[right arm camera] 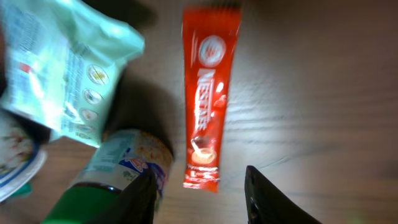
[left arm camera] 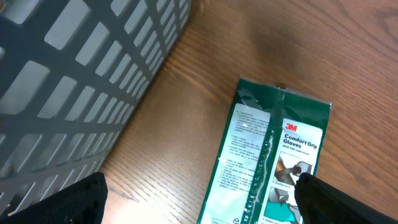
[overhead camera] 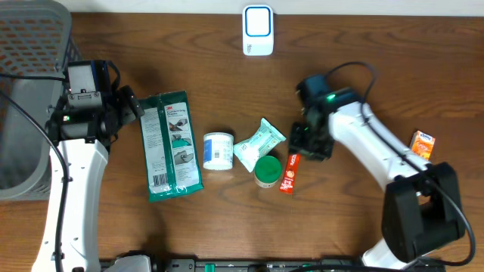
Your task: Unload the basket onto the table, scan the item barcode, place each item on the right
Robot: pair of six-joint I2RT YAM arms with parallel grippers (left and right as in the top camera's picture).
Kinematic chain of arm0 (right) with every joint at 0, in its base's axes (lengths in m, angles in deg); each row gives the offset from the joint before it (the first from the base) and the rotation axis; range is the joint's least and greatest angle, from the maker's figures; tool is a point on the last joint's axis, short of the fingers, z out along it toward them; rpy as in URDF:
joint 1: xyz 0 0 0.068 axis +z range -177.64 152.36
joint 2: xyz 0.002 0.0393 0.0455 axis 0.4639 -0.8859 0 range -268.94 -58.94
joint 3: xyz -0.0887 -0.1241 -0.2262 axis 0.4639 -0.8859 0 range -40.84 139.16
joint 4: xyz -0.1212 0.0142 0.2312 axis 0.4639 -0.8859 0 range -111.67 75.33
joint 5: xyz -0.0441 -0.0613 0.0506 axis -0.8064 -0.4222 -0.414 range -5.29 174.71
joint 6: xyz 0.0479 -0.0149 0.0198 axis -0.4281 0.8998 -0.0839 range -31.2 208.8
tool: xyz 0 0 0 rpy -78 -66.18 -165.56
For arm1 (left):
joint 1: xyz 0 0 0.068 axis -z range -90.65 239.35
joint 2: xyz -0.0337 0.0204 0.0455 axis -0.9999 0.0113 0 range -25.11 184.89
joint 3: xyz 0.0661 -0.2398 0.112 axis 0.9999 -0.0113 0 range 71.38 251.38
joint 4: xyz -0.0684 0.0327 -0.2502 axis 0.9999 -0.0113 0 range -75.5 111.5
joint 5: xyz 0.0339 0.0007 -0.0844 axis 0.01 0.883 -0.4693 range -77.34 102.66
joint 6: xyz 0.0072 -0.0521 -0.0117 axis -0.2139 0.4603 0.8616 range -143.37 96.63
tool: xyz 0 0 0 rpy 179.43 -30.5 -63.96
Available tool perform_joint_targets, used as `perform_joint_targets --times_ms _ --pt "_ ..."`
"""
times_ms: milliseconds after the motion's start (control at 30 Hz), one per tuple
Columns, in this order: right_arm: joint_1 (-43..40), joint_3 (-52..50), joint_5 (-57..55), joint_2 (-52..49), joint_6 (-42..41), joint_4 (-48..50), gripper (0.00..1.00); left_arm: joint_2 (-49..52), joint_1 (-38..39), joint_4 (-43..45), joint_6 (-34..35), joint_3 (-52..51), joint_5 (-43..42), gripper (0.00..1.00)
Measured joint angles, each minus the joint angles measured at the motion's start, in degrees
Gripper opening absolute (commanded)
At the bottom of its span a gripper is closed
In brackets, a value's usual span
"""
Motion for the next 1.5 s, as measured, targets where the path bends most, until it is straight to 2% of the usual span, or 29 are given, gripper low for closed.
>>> perform_joint_targets --times_ms 167,400,600,700,833,1033,1067,1100,1200,1300,1500 --pt "6.1 -4.1 -2.8 0.0 -7.5 4.2 0.39 0.0 0.0 0.0 0.0 0.0 0.0 0.96" --pt "9.4 -7.3 -5.1 0.0 -14.3 5.2 0.38 0.0 0.0 0.0 0.0 0.0 0.0 0.96" --pt "9.4 -11.5 -6.4 0.0 -16.7 9.2 0.35 0.0 0.0 0.0 0.0 0.0 0.0 0.96" --pt "9.4 -14.4 -6.7 0.0 -16.9 14.6 0.32 0.0 0.0 0.0 0.0 0.0 0.0 0.96" --pt "9.4 -15.0 -6.8 0.4 -17.0 15.8 0.32 0.0 0.0 0.0 0.0 0.0 0.0 0.96" --pt "9.4 -15.0 -6.9 0.4 -16.1 16.0 0.12 0.0 0.0 0.0 0.0 0.0 0.0 0.96" --pt "9.4 -15.0 -6.9 0.4 -15.6 16.0 0.04 0.0 0.0 0.0 0.0 0.0 0.0 0.96" --pt "9.3 -15.0 -6.9 0.4 -15.2 16.0 0.01 0.0 0.0 0.0 0.0 0.0 0.0 0.96" --pt "9.1 -15.0 -6.7 0.8 -12.2 16.0 0.01 0.0 0.0 0.0 0.0 0.0 0.0 0.96" --pt "8.3 -14.7 -4.9 0.8 -5.8 15.1 0.01 0.0 0.0 0.0 0.0 0.0 0.0 0.96" --pt "4.7 -10.0 1.7 4.2 8.3 6.7 0.01 0.0 0.0 0.0 0.0 0.0 0.0 0.96"
